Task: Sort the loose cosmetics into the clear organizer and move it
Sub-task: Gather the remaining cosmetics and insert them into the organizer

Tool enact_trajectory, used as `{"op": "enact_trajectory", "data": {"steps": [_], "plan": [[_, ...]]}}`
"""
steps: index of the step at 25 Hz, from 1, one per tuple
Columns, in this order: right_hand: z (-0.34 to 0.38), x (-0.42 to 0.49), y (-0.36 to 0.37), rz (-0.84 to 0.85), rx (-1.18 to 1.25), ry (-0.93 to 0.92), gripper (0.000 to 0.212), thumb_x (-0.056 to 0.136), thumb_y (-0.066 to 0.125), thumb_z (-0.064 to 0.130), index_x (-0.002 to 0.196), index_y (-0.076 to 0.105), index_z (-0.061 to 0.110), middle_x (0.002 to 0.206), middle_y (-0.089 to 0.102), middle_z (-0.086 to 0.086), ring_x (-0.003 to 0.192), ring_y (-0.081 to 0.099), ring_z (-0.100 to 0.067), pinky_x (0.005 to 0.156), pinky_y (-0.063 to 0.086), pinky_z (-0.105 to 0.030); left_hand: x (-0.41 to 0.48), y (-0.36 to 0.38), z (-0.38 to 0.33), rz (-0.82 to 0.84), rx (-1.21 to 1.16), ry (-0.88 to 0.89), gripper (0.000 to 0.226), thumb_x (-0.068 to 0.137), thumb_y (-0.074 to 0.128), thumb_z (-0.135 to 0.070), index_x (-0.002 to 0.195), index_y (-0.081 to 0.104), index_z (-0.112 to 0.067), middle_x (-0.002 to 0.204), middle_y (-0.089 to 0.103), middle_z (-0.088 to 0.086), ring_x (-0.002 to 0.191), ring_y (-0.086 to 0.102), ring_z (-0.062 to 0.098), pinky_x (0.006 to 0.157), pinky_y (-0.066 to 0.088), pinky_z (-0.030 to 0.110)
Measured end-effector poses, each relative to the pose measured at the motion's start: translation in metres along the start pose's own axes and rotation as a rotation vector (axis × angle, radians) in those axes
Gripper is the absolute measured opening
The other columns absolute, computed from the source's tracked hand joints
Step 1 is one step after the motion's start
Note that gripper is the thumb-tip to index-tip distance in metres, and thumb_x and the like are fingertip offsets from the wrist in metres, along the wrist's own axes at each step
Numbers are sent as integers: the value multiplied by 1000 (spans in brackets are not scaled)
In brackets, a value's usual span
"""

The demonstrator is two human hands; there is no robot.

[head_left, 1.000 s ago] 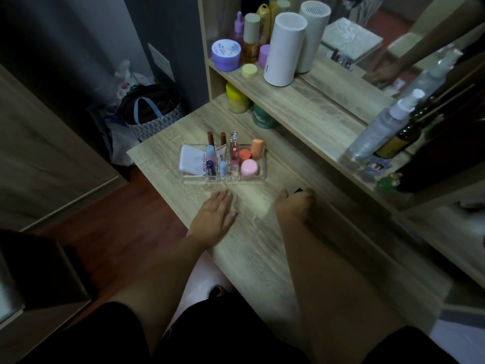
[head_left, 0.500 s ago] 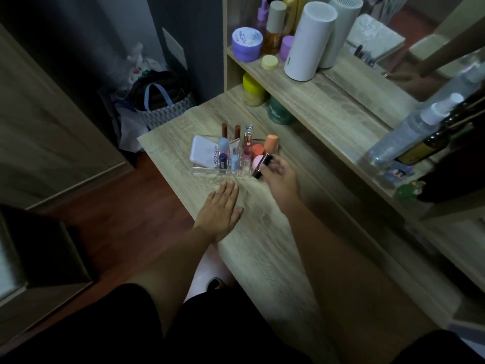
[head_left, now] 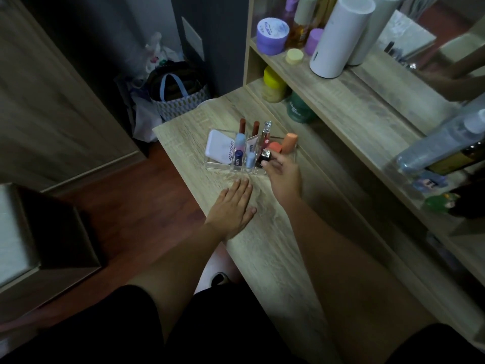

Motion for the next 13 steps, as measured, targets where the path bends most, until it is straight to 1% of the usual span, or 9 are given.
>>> {"op": "enact_trajectory", "data": {"steps": [3, 4, 5, 8, 9, 11, 13], "plan": [[3, 1, 2, 13, -96, -69, 39, 85, 63, -2, 124, 60, 4, 119, 66, -17, 103, 66, -23, 97, 52, -34, -1, -1, -1, -10, -4, 3, 64, 97, 22, -47, 149, 5, -13, 161, 4, 6, 148, 0, 20, 119, 10, 41], [3, 1, 2, 6, -108, -72, 39, 85, 63, -3, 123, 61, 3, 119, 66, -16, 102, 66, -21, 96, 52, -33, -1, -1, -1, -16, -6, 3, 64, 97, 23, -47, 149, 6, -13, 161, 5, 5, 148, 1, 20, 119, 11, 41], [2, 0, 2, -5, -111, -66, 39, 84, 64, -3, 123, 61, 3, 118, 67, -15, 101, 66, -19, 94, 52, -28, -1, -1, -1, -19, -8, 2, 64, 97, 23, -47, 149, 6, -13, 161, 5, 5, 148, 1, 20, 119, 11, 41], [-3, 0, 1, -34, -113, -51, 33, 84, 65, -2, 117, 62, 2, 112, 70, -15, 97, 66, -18, 79, 48, -2, 0, 0, -1, -25, -8, -2, 64, 97, 25, -47, 149, 8, -13, 161, 6, 5, 148, 2, 19, 119, 11, 41], [-4, -1, 1, -38, -121, -52, 31, 84, 64, -2, 115, 63, 2, 110, 70, -15, 95, 66, -16, 74, 46, 3, -1, 0, -1, -26, -12, -3, 64, 97, 25, -47, 149, 8, -13, 161, 6, 5, 148, 2, 19, 119, 10, 41], [-4, -2, 1, -50, -142, -50, 30, 85, 63, -2, 115, 63, 1, 110, 70, -15, 92, 64, -11, 70, 44, 5, 0, 1, -1, -23, -27, -1, 65, 96, 25, -47, 149, 7, -14, 161, 6, 4, 148, 1, 19, 119, 9, 40], [-3, 0, 1, -73, -169, -47, 29, 86, 63, -1, 115, 63, 1, 110, 71, -14, 91, 64, -9, 69, 43, 5, -1, 1, -2, -23, -32, 5, 65, 96, 25, -47, 149, 8, -14, 161, 6, 4, 148, 1, 19, 119, 9, 40]]}}
Point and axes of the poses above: each hand's wrist, its own x-axis towards the middle knuckle, its own y-axis out of the palm, z = x × y, the point moved 7 cm from there along x, towards the middle knuckle
